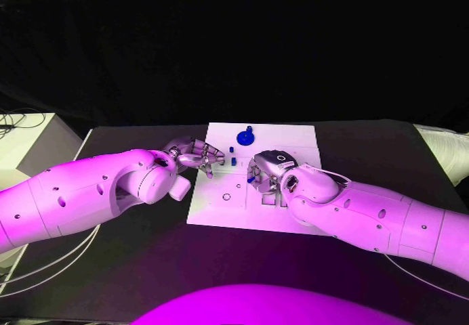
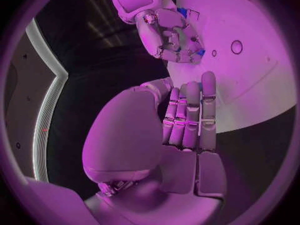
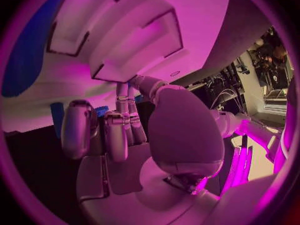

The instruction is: Assemble the parts on the task board

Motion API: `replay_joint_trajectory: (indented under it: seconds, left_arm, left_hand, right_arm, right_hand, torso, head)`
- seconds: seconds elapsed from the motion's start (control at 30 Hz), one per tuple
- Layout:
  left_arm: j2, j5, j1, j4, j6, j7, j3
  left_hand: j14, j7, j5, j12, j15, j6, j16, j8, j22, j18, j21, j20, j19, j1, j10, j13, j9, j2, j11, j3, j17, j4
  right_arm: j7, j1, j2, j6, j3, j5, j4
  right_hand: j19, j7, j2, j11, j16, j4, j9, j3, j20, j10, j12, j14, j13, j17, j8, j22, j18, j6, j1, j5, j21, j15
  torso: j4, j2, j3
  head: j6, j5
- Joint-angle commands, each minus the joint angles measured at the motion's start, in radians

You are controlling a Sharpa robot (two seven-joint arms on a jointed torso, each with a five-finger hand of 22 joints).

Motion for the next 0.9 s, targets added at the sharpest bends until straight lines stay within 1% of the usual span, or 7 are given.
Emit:
replay_joint_trajectory:
  seconds: [0.03, 0.3, 0.4, 0.53, 0.6, 0.77, 0.9]
  left_arm:
    - [0.000, 0.000, 0.000, 0.002, 0.000, 0.004, 0.001]
    - [0.001, -0.001, 0.000, 0.002, -0.001, 0.004, 0.001]
    - [0.001, -0.001, 0.000, 0.002, -0.001, 0.003, 0.001]
    - [0.001, -0.002, 0.000, 0.002, -0.001, 0.003, 0.001]
    - [0.001, -0.002, 0.000, 0.002, -0.002, 0.003, 0.001]
    - [0.000, -0.002, 0.000, 0.002, -0.003, 0.002, 0.001]
    - [0.000, -0.002, 0.000, 0.002, -0.005, 0.001, 0.001]
  left_hand:
    - [0.005, 0.001, 0.000, -0.004, -0.001, 0.004, -0.003, -0.006, 0.001, 0.015, 0.004, 0.002, 0.005, 0.009, 0.005, -0.001, -0.001, 0.001, 0.001, 0.003, 0.001, -0.001]
    - [0.005, 0.001, 0.000, -0.004, -0.001, 0.004, -0.003, -0.006, 0.001, 0.015, 0.004, 0.002, 0.005, 0.009, 0.005, -0.001, -0.001, 0.001, 0.001, 0.003, 0.001, -0.001]
    - [0.005, 0.001, 0.000, -0.004, -0.001, 0.004, -0.003, -0.006, 0.001, 0.015, 0.004, 0.002, 0.005, 0.009, 0.005, -0.001, -0.001, 0.001, 0.001, 0.003, 0.001, -0.001]
    - [0.005, 0.001, 0.001, -0.005, -0.001, 0.005, -0.004, -0.007, 0.002, 0.015, 0.005, 0.002, 0.005, 0.009, 0.006, -0.001, -0.001, 0.001, 0.001, 0.003, 0.001, -0.002]
    - [0.005, 0.001, 0.001, -0.005, -0.001, 0.005, -0.004, -0.007, 0.002, 0.015, 0.005, 0.002, 0.005, 0.009, 0.006, -0.001, -0.001, 0.001, 0.001, 0.003, 0.001, -0.002]
    - [0.005, 0.001, 0.001, -0.005, -0.001, 0.005, -0.004, -0.007, 0.002, 0.015, 0.005, 0.002, 0.005, 0.009, 0.006, -0.001, -0.001, 0.001, 0.001, 0.003, 0.001, -0.002]
    - [0.005, 0.001, 0.001, -0.005, -0.001, 0.005, -0.004, -0.007, 0.002, 0.015, 0.005, 0.002, 0.005, 0.009, 0.006, -0.001, -0.001, 0.001, 0.001, 0.003, 0.001, -0.002]
  right_arm:
    - [0.016, -0.001, 0.000, 0.005, 0.000, 0.010, 0.005]
    - [0.014, -0.001, -0.001, 0.016, 0.000, 0.019, 0.010]
    - [0.011, -0.001, -0.001, 0.022, 0.000, 0.025, 0.011]
    - [0.006, -0.001, 0.000, 0.036, 0.000, 0.029, 0.010]
    - [0.004, -0.001, 0.000, 0.044, 0.000, 0.030, 0.009]
    - [0.002, -0.001, 0.002, 0.059, 0.000, 0.031, 0.009]
    - [-0.001, -0.001, 0.002, 0.065, 0.000, 0.030, 0.009]
  right_hand:
    - [0.059, 0.004, 0.003, 0.001, -0.005, -0.005, 0.001, -0.001, 0.004, 0.011, -0.016, 0.092, -0.016, 0.218, -0.006, 0.189, 0.014, 0.000, -0.011, 0.005, 0.006, 0.010]
    - [0.061, 0.006, 0.000, 0.003, -0.008, -0.002, 0.000, -0.007, 0.005, 0.024, -0.036, 0.091, -0.036, 0.214, -0.010, 0.189, 0.013, 0.001, -0.021, 0.005, 0.007, 0.011]
    - [0.061, 0.006, -0.005, 0.003, -0.009, 0.002, -0.001, -0.013, 0.006, 0.028, -0.044, 0.091, -0.045, 0.211, -0.013, 0.189, 0.014, 0.001, -0.031, 0.007, 0.004, 0.011]
    - [0.060, 0.012, -0.017, 0.010, -0.014, 0.014, -0.005, -0.026, 0.008, 0.025, -0.071, 0.089, -0.068, 0.204, -0.024, 0.186, 0.015, -0.009, -0.053, 0.009, -0.007, 0.016]
    - [0.057, 0.018, -0.024, 0.016, -0.019, 0.021, -0.009, -0.041, 0.012, 0.018, -0.091, 0.087, -0.085, 0.196, -0.034, 0.182, 0.017, -0.018, -0.070, 0.006, -0.023, 0.021]
    - [0.053, 0.024, -0.027, 0.024, -0.029, 0.027, -0.014, -0.078, 0.017, 0.014, -0.116, 0.082, -0.109, 0.181, -0.047, 0.175, 0.021, -0.027, -0.089, 0.009, -0.046, 0.028]
    - [0.052, 0.025, -0.027, 0.025, -0.032, 0.026, -0.016, -0.086, 0.019, 0.012, -0.122, 0.081, -0.115, 0.177, -0.051, 0.173, 0.022, -0.029, -0.090, 0.011, -0.055, 0.029]
  torso:
    - [0.0000, 0.000, 0.0003]
    - [0.0004, 0.000, 0.0004]
    - [0.0001, 0.000, 0.0000]
    - [-0.0003, 0.000, -0.0001]
    - [-0.0004, -0.001, -0.0002]
    - [0.0003, 0.000, -0.0002]
    - [0.0005, 0.000, -0.0003]
  head:
    - [-0.001, 0.000]
    - [-0.002, -0.001]
    - [-0.002, -0.001]
    - [-0.002, -0.001]
    - [-0.002, -0.001]
    - [-0.002, -0.002]
    - [-0.002, -0.002]
